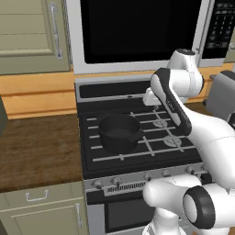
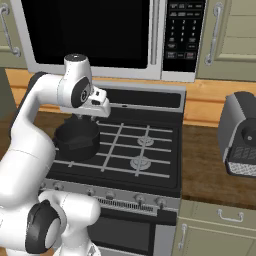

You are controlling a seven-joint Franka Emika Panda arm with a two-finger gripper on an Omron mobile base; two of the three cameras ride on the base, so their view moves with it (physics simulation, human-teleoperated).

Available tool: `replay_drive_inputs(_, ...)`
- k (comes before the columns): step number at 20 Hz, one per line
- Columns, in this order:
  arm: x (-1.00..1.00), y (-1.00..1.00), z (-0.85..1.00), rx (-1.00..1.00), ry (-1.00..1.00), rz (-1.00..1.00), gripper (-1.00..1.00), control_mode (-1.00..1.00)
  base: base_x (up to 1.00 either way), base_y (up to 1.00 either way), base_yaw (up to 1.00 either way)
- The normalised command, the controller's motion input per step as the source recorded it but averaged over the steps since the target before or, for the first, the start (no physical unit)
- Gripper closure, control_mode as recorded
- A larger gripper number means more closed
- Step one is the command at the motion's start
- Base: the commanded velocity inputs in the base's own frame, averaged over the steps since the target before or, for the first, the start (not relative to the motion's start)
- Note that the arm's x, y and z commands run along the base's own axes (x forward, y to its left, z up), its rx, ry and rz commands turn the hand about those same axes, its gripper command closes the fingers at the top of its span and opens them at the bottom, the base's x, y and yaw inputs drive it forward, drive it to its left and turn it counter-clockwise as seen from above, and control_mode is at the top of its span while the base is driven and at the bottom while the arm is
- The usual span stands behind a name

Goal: Turn off the front left burner of the stove.

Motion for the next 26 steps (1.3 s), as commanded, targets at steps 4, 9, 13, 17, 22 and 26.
replay_drive_inputs(4,0.07,0.0,0.0,0.0,0.0,0.0,-1.0,-1.0,0.0,0.0,0.0)
replay_drive_inputs(9,0.0,0.0,-0.05,0.0,0.02,0.0,-1.0,-1.0,0.0,0.0,0.0)
replay_drive_inputs(13,0.0,0.0,0.0,0.0,0.0,0.0,-1.0,-1.0,0.0,0.0,0.0)
replay_drive_inputs(17,0.0,0.0,0.0,0.0,0.0,0.0,-1.0,-1.0,0.0,0.0,0.0)
replay_drive_inputs(22,-0.13,0.0,-0.02,0.0,0.0,0.0,-1.0,-1.0,0.0,0.0,0.0)
replay_drive_inputs(26,-0.61,0.0,-0.03,0.0,-0.06,0.0,-1.0,-1.0,0.0,0.0,0.0)
